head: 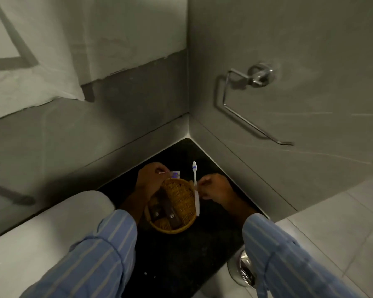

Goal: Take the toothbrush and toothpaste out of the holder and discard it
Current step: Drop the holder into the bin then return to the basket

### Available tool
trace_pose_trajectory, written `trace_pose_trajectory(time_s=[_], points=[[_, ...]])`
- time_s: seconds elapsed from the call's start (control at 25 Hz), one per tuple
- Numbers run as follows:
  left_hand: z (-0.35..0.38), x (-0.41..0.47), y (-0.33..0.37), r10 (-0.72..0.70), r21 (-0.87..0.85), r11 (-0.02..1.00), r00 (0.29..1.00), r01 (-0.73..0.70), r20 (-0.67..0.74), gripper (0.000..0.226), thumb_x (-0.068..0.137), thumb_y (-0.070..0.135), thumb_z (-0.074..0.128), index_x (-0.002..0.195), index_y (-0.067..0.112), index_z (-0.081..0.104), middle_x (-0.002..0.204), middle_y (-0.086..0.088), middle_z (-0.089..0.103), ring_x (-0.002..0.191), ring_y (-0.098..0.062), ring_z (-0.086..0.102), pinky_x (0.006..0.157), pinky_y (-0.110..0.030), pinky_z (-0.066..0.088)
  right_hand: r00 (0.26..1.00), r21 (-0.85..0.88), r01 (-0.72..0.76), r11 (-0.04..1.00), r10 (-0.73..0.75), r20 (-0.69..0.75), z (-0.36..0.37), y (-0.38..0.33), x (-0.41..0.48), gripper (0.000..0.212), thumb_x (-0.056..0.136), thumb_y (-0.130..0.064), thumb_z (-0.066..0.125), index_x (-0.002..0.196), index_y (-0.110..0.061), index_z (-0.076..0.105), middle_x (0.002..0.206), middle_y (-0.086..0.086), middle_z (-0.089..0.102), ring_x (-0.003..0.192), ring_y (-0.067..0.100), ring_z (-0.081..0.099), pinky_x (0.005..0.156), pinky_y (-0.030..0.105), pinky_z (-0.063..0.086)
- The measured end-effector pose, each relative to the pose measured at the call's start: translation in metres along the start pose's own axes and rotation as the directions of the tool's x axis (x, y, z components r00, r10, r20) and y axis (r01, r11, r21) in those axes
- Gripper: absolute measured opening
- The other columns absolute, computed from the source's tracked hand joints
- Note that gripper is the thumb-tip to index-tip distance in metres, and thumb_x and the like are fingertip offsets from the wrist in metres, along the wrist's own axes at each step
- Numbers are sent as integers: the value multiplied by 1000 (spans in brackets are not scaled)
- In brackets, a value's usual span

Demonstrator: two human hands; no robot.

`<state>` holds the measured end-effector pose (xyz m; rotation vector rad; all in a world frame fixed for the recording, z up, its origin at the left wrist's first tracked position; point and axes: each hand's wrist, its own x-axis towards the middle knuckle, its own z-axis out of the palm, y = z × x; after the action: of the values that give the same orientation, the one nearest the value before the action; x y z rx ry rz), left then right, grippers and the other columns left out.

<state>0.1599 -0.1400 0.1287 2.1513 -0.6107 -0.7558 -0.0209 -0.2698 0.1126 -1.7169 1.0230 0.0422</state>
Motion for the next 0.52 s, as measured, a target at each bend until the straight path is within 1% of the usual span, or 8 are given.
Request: trace_pose_trajectory(time_s=[0.04,0.08,0.16,0.2,0.28,0.36,0.44,0.52], points=[[-3,10,-7,-8,37,999,999,6,41,7,80,19,77,82,14,73,76,-7,73,68,-21,69,57,-18,55,1000,-38,2,999,-1,4,9,-6,11,2,85,-20,76,87,-20,75,88,2,74,79,14,73,75,29,63],[-5,20,-14,-16,61,998,996,10,86,5,82,13,75,86,11,74,80,-12,74,72,-26,72,61,-21,58,1000,-71,-8,997,9,7,16,-12,23,2,86,-23,75,84,-22,74,86,-1,73,77,11,71,73,26,60],[-9,41,-24,-35,142,990,983,9,179,15,84,8,73,98,4,74,93,-18,75,84,-31,75,74,-32,62,998,-107,-57,993,55,-18,30,-23,46,9,88,-26,72,80,-23,72,81,-3,71,71,8,67,66,21,54],[-9,51,-27,-30,195,981,973,-15,227,21,82,8,75,102,2,73,97,-18,74,87,-32,74,77,-36,62,997,-127,-72,989,67,-38,36,-24,56,11,90,-26,70,84,-19,74,84,1,72,73,11,68,67,22,54],[-8,68,-31,3,276,957,955,-89,297,31,76,9,81,102,0,70,98,-19,73,87,-36,73,79,-43,62,998,-238,-56,970,47,-43,46,-27,75,22,94,-25,64,101,-8,76,100,11,74,90,21,70,83,31,56],[-4,84,-33,17,367,918,942,-148,336,35,70,14,86,97,0,69,99,-18,72,91,-35,71,80,-41,59,997,-351,-70,934,71,-11,54,-29,90,27,97,-24,60,112,-5,73,113,14,71,106,24,67,99,36,52],[2,95,-34,-5,457,867,913,-200,409,34,70,18,86,97,1,72,106,-16,72,99,-31,68,81,-32,52,996,-378,-83,922,91,3,59,-27,101,29,98,-24,59,115,-4,71,119,14,69,112,24,65,103,36,50],[9,102,-35,-54,501,837,878,-219,475,34,73,19,85,101,3,74,112,-14,71,104,-29,66,83,-29,49,994,-384,-99,918,110,6,61,-24,108,30,98,-25,59,117,-4,70,121,13,68,114,24,64,104,37,49]])
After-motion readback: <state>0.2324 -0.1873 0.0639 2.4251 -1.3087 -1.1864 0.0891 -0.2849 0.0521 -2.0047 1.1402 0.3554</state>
